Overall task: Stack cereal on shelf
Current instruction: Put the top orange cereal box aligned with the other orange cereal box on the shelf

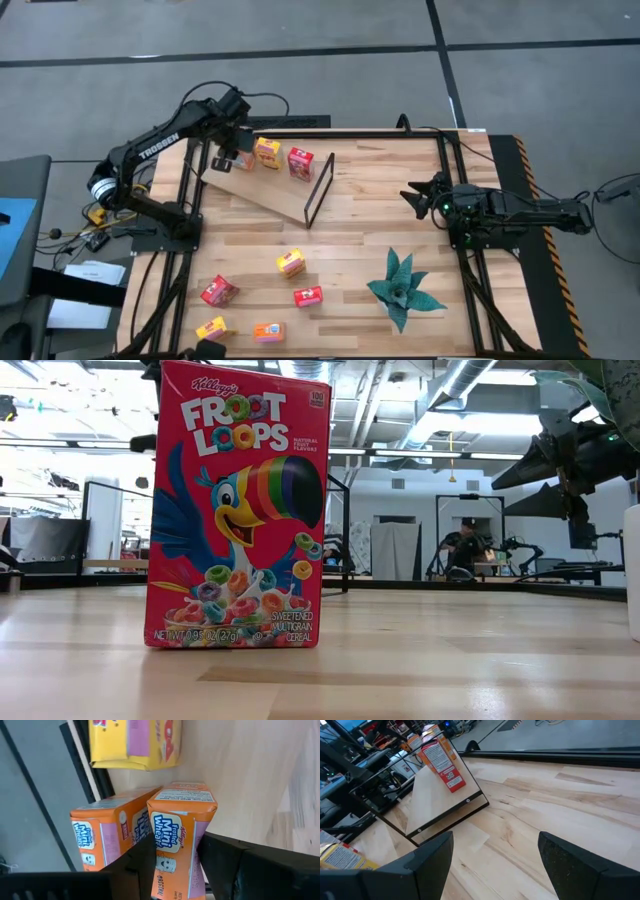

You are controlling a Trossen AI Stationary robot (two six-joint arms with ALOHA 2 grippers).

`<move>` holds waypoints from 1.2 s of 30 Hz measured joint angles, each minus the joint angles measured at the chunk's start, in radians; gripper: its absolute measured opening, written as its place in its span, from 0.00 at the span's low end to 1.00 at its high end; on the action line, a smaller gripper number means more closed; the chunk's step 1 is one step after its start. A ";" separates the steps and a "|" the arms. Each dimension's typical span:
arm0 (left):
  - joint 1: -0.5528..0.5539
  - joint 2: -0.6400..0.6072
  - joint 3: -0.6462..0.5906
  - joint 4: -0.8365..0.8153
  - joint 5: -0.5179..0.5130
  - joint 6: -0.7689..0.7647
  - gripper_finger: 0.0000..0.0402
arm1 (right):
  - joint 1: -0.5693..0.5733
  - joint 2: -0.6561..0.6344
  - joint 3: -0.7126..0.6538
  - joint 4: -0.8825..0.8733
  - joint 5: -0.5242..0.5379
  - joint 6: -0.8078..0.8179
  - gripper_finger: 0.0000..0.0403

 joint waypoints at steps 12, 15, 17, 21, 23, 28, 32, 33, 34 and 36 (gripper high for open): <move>-0.003 0.002 0.000 -0.013 0.015 0.088 0.31 | 0.000 0.000 0.000 0.000 0.000 -0.003 0.79; 0.005 0.005 0.000 -0.012 0.009 0.124 0.31 | 0.000 0.000 0.000 0.000 0.000 -0.003 0.79; 0.013 0.009 0.000 -0.008 0.007 0.150 0.31 | 0.000 0.000 0.000 0.000 0.000 -0.002 0.79; 0.023 0.008 0.000 -0.005 0.019 0.167 0.31 | 0.000 0.000 0.000 0.000 0.000 0.001 0.79; 0.022 0.008 0.000 -0.005 0.027 0.168 0.31 | 0.000 0.000 0.000 0.000 0.000 0.001 0.79; 0.022 0.008 0.000 -0.006 0.028 0.169 0.31 | 0.000 0.000 0.000 0.000 0.000 0.001 0.79; 0.022 0.009 0.000 -0.008 0.027 0.170 0.31 | 0.000 0.000 0.000 0.000 -0.001 0.001 0.79; 0.022 0.011 0.000 -0.010 0.024 0.170 0.31 | 0.000 0.000 0.000 0.000 0.000 0.001 0.79; 0.022 0.015 0.000 -0.011 0.022 0.170 0.31 | 0.000 0.000 0.000 0.000 0.000 0.001 0.79; 0.022 0.025 0.001 -0.013 0.016 0.169 0.31 | 0.000 0.000 0.000 0.000 0.000 0.001 0.79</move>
